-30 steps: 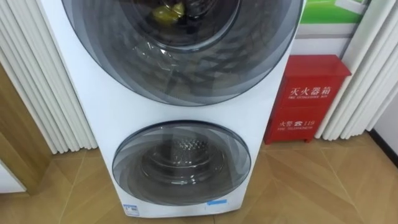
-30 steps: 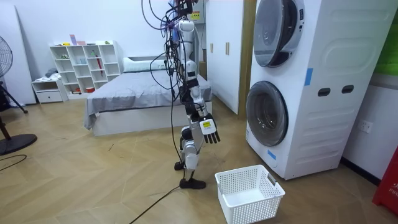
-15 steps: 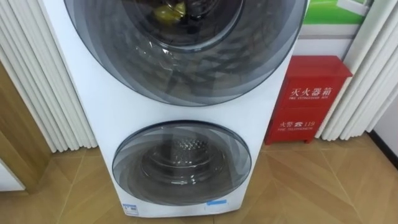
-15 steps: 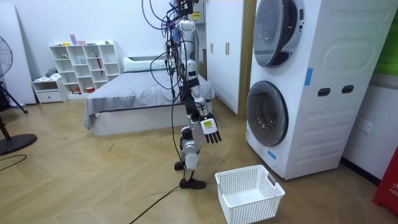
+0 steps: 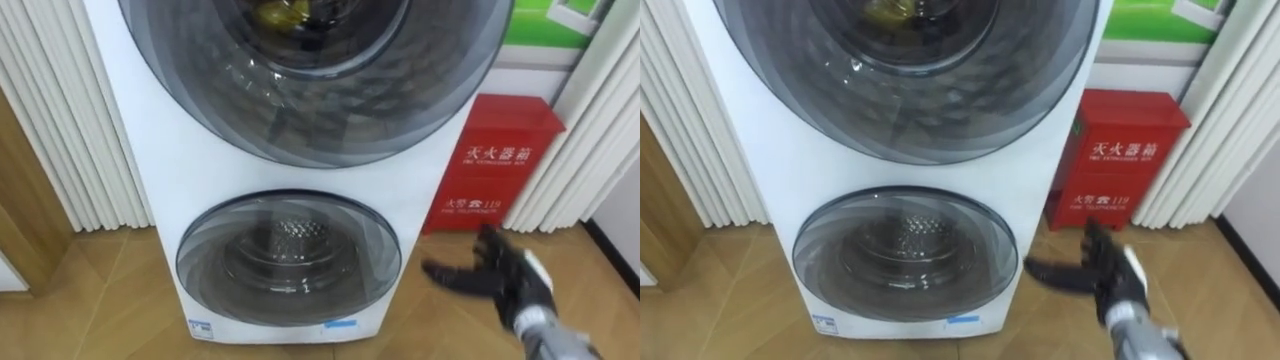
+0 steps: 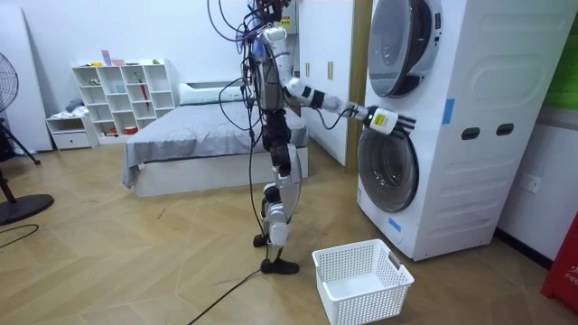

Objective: Pick clothes from washing machine

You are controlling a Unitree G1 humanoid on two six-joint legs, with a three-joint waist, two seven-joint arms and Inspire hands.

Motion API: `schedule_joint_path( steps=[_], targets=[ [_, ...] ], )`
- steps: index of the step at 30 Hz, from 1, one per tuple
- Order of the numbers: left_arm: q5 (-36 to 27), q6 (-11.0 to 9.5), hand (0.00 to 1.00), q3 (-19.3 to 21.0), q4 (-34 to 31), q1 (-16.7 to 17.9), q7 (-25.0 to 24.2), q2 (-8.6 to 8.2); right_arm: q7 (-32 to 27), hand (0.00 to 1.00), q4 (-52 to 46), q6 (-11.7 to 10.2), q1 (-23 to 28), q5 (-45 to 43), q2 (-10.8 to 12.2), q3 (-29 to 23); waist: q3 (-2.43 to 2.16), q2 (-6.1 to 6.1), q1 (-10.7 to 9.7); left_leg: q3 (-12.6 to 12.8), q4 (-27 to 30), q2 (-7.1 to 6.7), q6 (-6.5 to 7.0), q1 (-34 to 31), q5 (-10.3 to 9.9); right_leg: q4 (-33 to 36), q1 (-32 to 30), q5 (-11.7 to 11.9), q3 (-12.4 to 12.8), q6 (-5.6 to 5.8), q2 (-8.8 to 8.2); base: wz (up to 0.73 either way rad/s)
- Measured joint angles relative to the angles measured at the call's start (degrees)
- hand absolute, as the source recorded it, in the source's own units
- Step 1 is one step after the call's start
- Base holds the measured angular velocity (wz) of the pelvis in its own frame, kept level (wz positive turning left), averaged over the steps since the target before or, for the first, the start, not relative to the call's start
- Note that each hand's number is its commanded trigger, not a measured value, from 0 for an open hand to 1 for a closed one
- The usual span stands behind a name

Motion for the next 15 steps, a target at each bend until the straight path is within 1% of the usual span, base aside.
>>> schedule_joint_path(
  steps=[1, 4, 5, 6, 9, 10, 15],
  targets=[
    [0.1, 0.7, 0.00, 0.0, 0.0, -0.2, 0.0, 0.00, -0.3, 0.00, -2.1, 0.0, -0.3, 0.0, 0.0, 0.1, -0.02, 0.06, 0.0, 0.0, 0.0, -0.02, 0.00, -0.3, 0.0, 0.0, -0.3, 0.0, 0.0, 0.00, -0.06, 0.00],
    [2.0, 1.5, 0.00, 0.0, 0.0, 0.0, -0.1, 0.01, -1.5, 0.00, -3.4, 0.2, -2.5, -0.2, -0.1, 0.1, -0.04, 0.06, 0.1, 0.0, 0.0, -0.04, 0.00, -0.3, 0.0, 0.1, -0.4, 0.0, 0.0, 0.00, -0.31, 0.00],
    [2.9, 1.8, 0.00, 0.1, -0.2, -0.2, -0.7, 0.02, -2.2, 0.00, -4.9, 0.6, -3.0, -0.3, -0.4, 0.2, -0.06, 0.04, 0.8, 0.0, 0.0, -0.03, 0.00, -0.3, 0.0, 0.1, -0.5, 0.0, 0.1, 0.00, -0.29, -0.07],
    [3.6, 1.9, 0.00, 0.1, -0.3, -0.3, -1.0, 0.03, -2.6, 0.00, -6.0, 0.7, -3.0, -0.3, -0.7, 0.3, -0.08, 0.02, 1.3, 0.1, 0.0, -0.02, 0.00, -0.3, 0.0, 0.1, -0.5, 0.0, 0.1, 0.00, -0.29, -0.11],
    [6.2, 2.0, 0.00, 0.6, -1.1, -0.2, -1.4, -0.03, -3.4, 0.00, -12.0, 0.8, -3.4, -0.3, -3.0, 0.3, -0.19, -0.13, 2.4, 0.0, 0.0, 0.02, 0.00, -0.2, 0.0, 0.1, -0.5, 0.0, 0.0, 0.00, -0.27, 0.00],
    [6.6, 2.0, 0.00, 0.8, -1.3, -0.2, -1.4, -0.03, -3.4, 0.00, -12.6, 0.8, -3.6, -0.3, -3.4, 0.3, -0.20, -0.15, 2.6, -0.1, 0.0, 0.01, 0.00, -0.3, 0.0, 0.1, -0.5, 0.0, 0.0, 0.00, -0.23, 0.00],
    [8.0, 2.1, 0.00, 1.8, -1.2, -0.3, -1.4, -0.10, -3.1, 0.00, -17.3, 0.8, -5.0, -0.7, -3.8, 0.2, -0.24, -0.17, 2.9, -0.3, 0.0, 0.03, 0.00, -0.3, 0.0, 0.0, -0.4, 0.0, -0.2, 0.00, -0.24, 0.04]
  ],
)
